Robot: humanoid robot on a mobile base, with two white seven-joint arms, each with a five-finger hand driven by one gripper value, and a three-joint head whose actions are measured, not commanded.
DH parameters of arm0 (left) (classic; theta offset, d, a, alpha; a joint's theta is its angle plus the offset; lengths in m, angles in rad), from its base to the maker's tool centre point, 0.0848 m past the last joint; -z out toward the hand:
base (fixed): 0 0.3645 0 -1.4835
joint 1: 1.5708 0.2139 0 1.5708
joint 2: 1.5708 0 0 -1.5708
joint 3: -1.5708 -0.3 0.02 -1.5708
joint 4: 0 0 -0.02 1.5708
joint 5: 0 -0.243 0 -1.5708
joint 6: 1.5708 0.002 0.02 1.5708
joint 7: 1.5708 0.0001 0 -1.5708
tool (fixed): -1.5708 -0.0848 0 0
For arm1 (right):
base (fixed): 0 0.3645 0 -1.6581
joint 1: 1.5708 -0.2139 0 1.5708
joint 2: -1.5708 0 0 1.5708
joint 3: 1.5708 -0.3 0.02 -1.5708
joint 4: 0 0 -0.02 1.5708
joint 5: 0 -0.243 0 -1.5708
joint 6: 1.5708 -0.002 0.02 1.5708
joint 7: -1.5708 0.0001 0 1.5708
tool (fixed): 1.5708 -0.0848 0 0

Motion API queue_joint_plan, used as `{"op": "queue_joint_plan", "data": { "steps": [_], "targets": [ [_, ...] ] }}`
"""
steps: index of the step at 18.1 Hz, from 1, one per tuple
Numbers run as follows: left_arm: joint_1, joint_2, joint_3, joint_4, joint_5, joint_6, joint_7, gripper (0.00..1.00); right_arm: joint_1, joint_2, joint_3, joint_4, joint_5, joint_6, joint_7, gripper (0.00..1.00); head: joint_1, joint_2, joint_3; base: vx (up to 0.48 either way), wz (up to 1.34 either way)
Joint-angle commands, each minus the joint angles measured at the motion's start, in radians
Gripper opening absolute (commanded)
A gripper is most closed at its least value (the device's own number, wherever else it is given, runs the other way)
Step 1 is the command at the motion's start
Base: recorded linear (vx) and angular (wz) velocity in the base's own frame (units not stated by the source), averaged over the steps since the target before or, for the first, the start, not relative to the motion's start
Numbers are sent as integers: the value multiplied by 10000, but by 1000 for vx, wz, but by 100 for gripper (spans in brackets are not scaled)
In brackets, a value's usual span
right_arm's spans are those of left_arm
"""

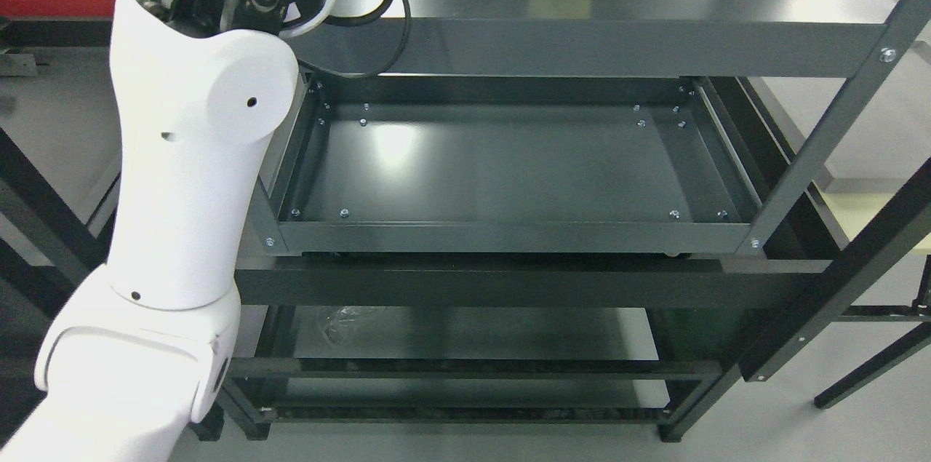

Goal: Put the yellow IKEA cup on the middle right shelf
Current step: 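Pull the open left hand back from the cup toward the robot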

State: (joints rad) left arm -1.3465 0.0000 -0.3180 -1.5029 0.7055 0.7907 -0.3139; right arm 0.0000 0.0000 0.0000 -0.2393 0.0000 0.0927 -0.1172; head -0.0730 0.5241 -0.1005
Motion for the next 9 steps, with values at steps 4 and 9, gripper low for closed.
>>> {"op": "queue_joint_plan", "data": {
  "steps": [4,9],
  "targets": [
    [2201,174,-2429,-679,155,-664,-3012,98,138,-175,169,0,-246,8,6,99,0,0,0,0,0],
    [4807,174,-4578,-511,-548,-2688,-2997,98,138,-175,169,0,-246,8,6,99,0,0,0,0,0]
  ]
}}
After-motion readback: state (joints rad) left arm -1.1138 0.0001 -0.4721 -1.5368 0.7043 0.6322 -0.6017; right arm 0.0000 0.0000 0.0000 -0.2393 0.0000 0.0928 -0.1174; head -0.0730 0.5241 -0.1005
